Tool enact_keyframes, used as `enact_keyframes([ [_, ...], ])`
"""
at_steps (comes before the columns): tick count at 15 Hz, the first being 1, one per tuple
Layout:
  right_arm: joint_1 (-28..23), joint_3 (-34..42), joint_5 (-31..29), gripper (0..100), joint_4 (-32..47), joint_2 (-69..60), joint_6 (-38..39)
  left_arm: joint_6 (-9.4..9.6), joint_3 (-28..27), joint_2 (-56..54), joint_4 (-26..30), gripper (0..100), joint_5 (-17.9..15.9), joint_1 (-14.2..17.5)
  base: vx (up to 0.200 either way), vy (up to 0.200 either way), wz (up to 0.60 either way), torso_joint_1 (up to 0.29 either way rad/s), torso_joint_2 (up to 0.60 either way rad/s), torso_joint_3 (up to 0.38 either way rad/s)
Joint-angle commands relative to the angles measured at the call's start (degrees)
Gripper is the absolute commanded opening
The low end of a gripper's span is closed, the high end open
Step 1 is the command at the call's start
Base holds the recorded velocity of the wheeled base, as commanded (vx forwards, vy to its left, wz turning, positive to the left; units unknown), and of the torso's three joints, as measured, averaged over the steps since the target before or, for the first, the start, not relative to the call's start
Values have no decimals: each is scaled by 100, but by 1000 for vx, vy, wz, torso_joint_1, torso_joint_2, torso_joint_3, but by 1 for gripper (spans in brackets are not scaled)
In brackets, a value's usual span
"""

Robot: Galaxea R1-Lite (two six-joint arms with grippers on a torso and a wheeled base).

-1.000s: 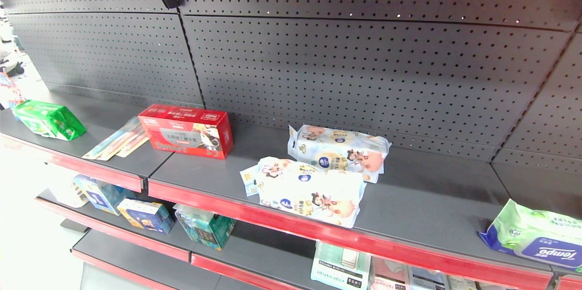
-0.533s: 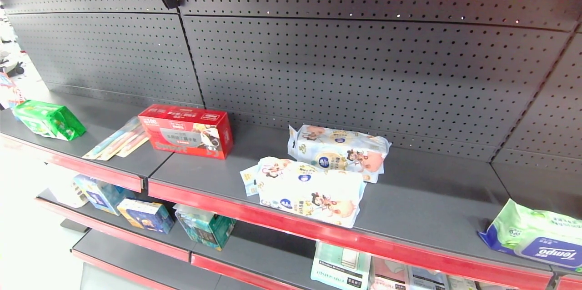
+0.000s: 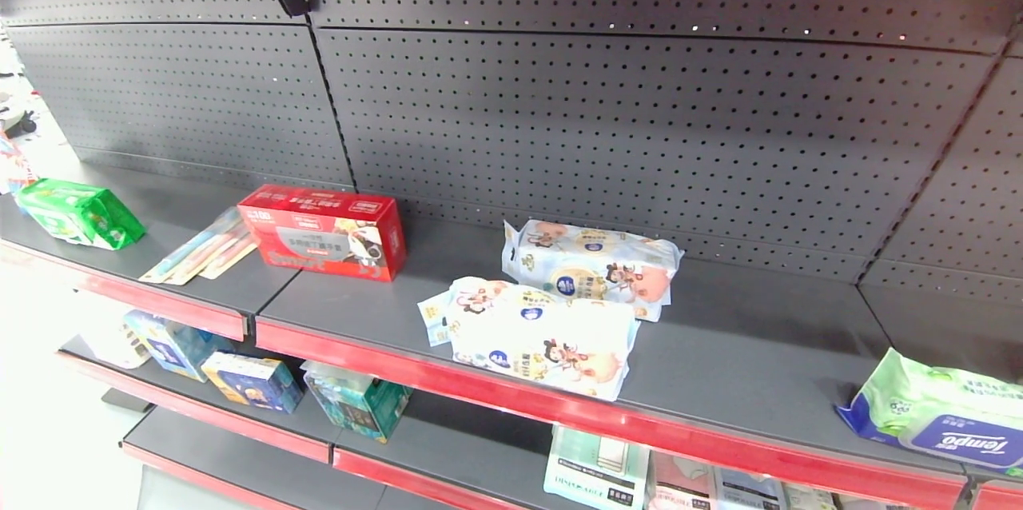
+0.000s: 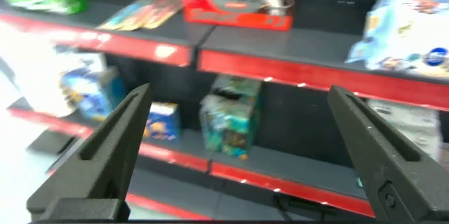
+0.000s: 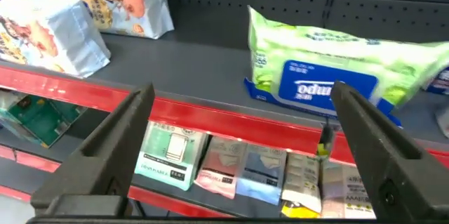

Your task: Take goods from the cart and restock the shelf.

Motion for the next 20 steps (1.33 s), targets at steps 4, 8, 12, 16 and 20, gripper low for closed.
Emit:
enact_keyframes([
  [4,0,0,2,100,-3,-2,0,2,0,9,5,100,2,2,0,0,-600,4,1,2],
  [8,0,0,2,100,-3,-2,0,2,0,9,5,100,2,2,0,0,-600,0,1,0],
  [12,0,0,2,100,-3,-2,0,2,0,9,5,100,-7,2,0,0,-450,3,2,1],
  [16,0,0,2,100,-3,-2,0,46,0,0,-13,100,-69,2,0,0,0,0,0,0],
  [20,0,0,2,100,-3,-2,0,-798,-2654,2777,93,100,90,-51,0,0,0,0,0,0],
])
